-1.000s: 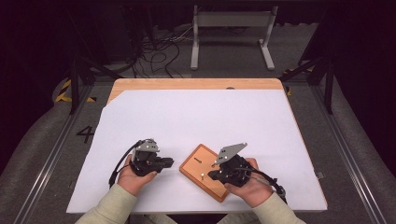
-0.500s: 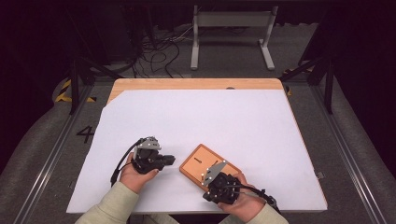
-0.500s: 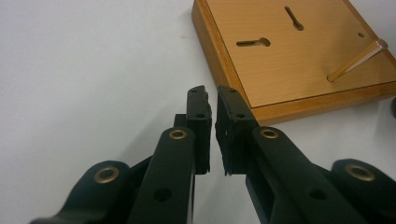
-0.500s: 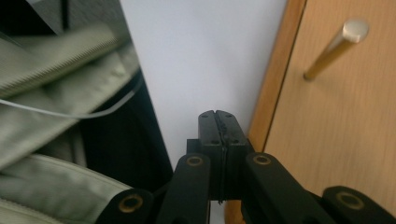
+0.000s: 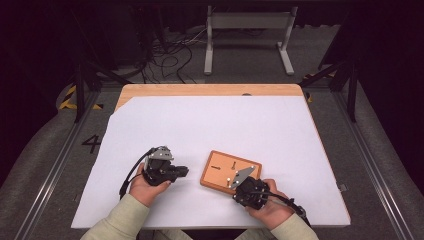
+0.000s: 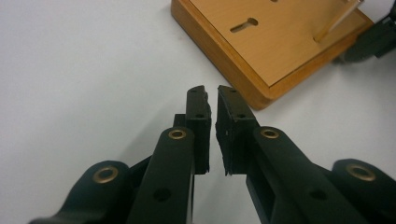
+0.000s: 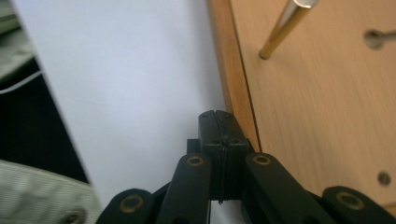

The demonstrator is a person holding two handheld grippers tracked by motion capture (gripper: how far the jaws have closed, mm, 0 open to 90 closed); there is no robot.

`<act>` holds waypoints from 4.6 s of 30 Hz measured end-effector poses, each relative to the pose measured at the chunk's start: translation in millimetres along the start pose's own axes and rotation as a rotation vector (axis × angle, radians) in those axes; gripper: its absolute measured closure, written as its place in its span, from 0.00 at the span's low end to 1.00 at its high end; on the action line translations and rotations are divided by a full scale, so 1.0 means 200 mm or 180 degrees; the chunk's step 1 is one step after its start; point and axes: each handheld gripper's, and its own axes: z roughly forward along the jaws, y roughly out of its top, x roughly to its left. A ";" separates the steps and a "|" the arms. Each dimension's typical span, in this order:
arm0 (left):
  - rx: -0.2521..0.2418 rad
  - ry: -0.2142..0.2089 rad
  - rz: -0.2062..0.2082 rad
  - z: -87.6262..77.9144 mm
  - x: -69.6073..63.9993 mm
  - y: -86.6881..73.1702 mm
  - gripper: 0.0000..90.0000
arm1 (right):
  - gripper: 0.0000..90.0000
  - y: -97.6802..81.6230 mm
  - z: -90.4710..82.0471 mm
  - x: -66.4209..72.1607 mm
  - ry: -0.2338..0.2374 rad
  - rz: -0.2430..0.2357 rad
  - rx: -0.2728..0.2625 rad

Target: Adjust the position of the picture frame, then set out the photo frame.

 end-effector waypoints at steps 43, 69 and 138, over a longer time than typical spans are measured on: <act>-0.0260 0.0263 0.0307 -0.04 -0.07 0.04 0.78 | 0.89 -0.21 -0.23 -0.45 -0.0812 0.1064 -0.0968; -0.0312 -0.0212 0.0632 0.19 -0.23 0.22 0.60 | 0.61 -0.34 -0.37 -0.47 -0.0853 0.1257 -0.1395; -0.0319 0.0592 0.2640 0.42 -0.49 0.14 0.93 | 0.51 -0.29 -0.35 -0.44 -0.0473 0.1177 -0.1317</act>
